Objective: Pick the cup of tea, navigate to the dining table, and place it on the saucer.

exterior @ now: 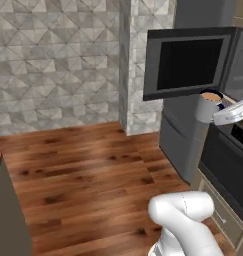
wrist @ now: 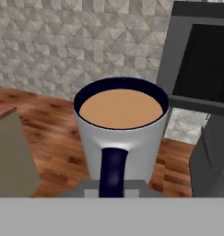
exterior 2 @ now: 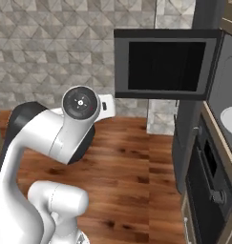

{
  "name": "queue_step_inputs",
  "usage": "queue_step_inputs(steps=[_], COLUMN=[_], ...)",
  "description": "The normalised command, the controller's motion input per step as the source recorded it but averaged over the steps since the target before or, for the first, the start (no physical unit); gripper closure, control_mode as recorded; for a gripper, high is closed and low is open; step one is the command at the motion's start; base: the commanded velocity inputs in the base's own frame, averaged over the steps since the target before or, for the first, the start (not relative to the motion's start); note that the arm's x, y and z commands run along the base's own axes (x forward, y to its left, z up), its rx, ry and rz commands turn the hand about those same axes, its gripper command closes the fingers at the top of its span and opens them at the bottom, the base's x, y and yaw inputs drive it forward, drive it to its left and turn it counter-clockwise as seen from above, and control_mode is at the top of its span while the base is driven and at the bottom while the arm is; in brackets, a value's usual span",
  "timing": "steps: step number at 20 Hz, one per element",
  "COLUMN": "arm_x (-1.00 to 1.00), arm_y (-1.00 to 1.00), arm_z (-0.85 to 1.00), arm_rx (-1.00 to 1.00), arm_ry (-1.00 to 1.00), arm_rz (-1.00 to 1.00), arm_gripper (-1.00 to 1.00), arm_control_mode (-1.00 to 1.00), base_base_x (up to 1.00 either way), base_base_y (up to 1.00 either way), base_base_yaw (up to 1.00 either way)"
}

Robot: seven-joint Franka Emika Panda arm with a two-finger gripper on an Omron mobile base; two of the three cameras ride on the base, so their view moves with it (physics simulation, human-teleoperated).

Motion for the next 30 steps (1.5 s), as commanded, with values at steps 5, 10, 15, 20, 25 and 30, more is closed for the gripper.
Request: queue_step_inputs(steps=[5,10,15,20,25,30], arm_x=[0.00,0.00,0.00,0.00,0.00,0.00], arm_y=[0.00,0.00,0.00,0.00,0.00,0.00], arm_z=[0.00,0.00,0.00,0.00,0.00,0.00], arm_rx=[0.00,0.00,0.00,0.00,0.00,0.00], arm_ry=[0.00,0.00,0.00,0.00,0.00,0.00], arm_rz=[0.00,0.00,0.00,0.00,0.00,0.00], arm_gripper=[1.00,1.00,1.00,1.00,1.00,1.00], arm_control_mode=[1.00,1.00,1.00,1.00,1.00,1.00], base_base_x=[-0.77,-0.81,-0.82,-0.74,-0.41,0.32], base_base_y=[-0.05,-0.01,0.10,0.05,0.06,-0.23], base_base_yaw=[0.54,0.50,0.31,0.22,0.23,0.43])
